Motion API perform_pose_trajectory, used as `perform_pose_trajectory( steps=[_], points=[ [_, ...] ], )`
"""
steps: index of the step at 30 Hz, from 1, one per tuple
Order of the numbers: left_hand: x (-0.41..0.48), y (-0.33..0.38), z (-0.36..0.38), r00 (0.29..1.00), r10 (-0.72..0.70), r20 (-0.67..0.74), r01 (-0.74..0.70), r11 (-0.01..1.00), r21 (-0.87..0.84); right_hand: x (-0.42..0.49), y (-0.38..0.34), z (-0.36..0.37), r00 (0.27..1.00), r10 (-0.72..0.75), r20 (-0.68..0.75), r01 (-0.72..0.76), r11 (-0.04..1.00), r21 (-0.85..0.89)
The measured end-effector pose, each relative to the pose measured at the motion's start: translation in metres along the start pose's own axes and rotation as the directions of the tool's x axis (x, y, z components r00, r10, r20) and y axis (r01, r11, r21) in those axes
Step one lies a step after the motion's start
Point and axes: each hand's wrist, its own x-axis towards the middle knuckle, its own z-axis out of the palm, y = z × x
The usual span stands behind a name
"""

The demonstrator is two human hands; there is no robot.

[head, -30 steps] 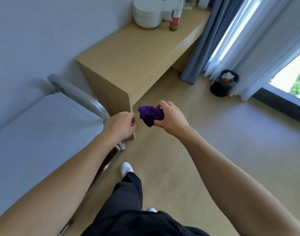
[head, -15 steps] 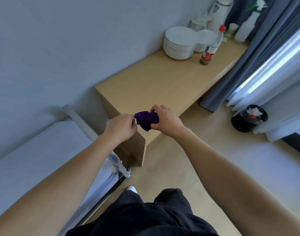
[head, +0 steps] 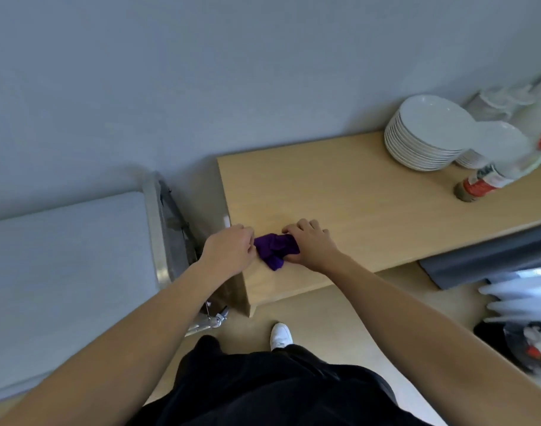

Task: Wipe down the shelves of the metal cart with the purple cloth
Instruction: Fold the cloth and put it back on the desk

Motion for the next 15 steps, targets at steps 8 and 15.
perform_pose_trajectory(
  steps=[8, 15],
  points=[
    [0.016, 0.033, 0.036, 0.996, -0.076, -0.048, 0.075, 0.997, -0.01, -0.017, 0.031, 0.026, 0.935, -0.151, -0.32, 0.13, 0.988, -0.085],
    [0.018, 0.041, 0.041, 0.987, 0.031, -0.157, -0.02, 0.997, 0.072, -0.007, 0.03, 0.02, 0.886, -0.329, -0.328, 0.29, 0.943, -0.162]
  ],
)
